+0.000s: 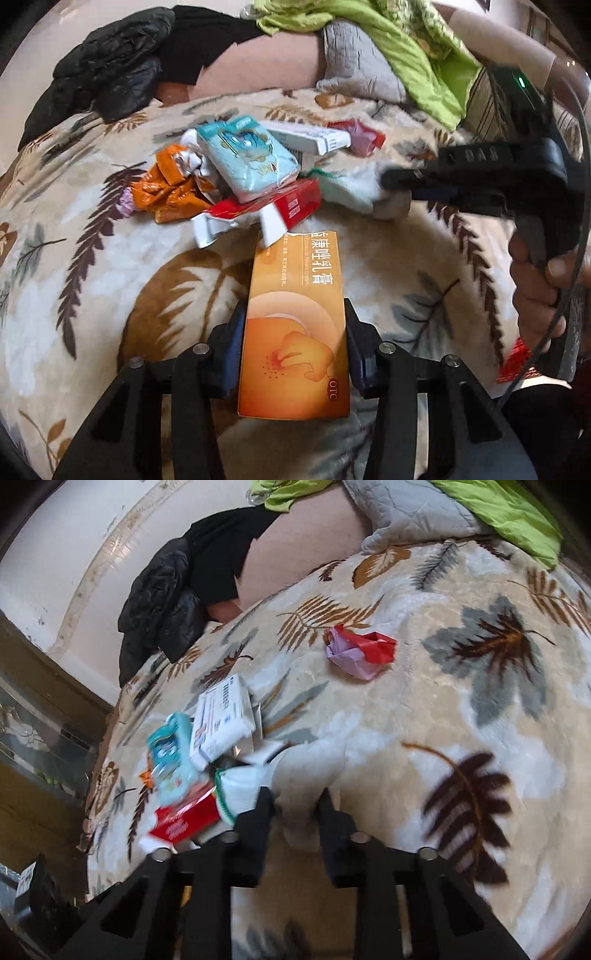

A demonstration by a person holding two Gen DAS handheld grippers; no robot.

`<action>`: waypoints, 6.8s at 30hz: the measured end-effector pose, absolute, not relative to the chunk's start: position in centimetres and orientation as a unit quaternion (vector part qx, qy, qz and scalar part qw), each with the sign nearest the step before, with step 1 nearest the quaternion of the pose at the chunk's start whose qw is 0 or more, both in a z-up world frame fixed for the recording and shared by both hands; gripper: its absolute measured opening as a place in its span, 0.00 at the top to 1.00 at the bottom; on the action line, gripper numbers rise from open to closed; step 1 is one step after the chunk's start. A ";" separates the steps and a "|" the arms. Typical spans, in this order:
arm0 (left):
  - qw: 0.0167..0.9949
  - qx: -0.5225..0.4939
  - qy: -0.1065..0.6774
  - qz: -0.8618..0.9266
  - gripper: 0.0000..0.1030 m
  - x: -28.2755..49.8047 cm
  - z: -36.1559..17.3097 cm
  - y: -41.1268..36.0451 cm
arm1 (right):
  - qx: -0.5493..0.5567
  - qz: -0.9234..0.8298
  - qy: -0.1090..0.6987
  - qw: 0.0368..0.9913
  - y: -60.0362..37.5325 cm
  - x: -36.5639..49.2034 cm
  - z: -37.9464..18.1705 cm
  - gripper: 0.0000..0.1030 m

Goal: Collect trash
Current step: 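Grasp the orange box with the left tool while the right tool grasps the white sock, then carry the orange box and white sock to the red basket and release both, then return both tools to the bed and grasp the red cigarette pack with the left tool, then grasp the white medicine box with the right tool and lift it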

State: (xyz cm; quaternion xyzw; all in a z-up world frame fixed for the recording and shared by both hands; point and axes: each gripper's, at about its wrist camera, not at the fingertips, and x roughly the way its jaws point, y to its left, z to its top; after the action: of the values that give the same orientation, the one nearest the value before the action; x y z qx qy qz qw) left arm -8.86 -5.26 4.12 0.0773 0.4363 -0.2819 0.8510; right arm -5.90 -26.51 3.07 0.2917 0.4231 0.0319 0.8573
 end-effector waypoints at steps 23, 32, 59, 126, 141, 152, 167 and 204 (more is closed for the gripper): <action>0.930 0.014 0.321 -0.181 0.56 -18.3 10.1 0.0 | 0.214 0.021 0.291 0.932 -21.0 -20.8 10.5 0.80; 0.935 0.025 0.317 -0.160 0.56 -18.0 10.1 -0.5 | 0.214 0.026 0.288 0.933 -21.0 -21.0 10.7 0.80; 0.933 0.042 0.335 -0.128 0.56 -15.0 7.8 -0.4 | 0.223 0.022 0.313 0.923 -20.9 -18.5 9.3 0.80; 0.727 0.096 0.409 -0.543 0.41 -29.3 12.6 -29.9 | 0.402 -0.246 0.223 0.853 -45.3 -45.9 10.1 0.51; 0.795 0.036 0.418 -0.438 0.41 -22.5 11.9 -17.3 | 0.311 -0.114 0.289 0.898 -35.3 -33.9 11.0 0.46; 0.854 -0.003 0.422 -0.304 0.36 -12.2 9.9 -5.3 | 0.268 -0.022 0.341 0.901 -26.7 -25.4 9.2 0.44; 0.860 0.068 0.437 -0.254 0.28 -2.3 4.2 -7.3 | 0.229 -0.017 0.344 0.910 -24.9 -24.1 8.9 0.44; 0.877 0.044 0.424 -0.223 0.44 -9.4 4.2 -2.8 | 0.222 0.062 0.409 0.883 -23.1 -4.0 8.1 0.36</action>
State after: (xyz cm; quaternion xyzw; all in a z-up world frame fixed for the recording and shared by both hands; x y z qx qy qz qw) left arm -9.41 -2.83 4.21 0.0439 0.4240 -0.2226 0.8768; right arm -3.96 -23.07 8.07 0.2220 0.4094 0.0625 0.8827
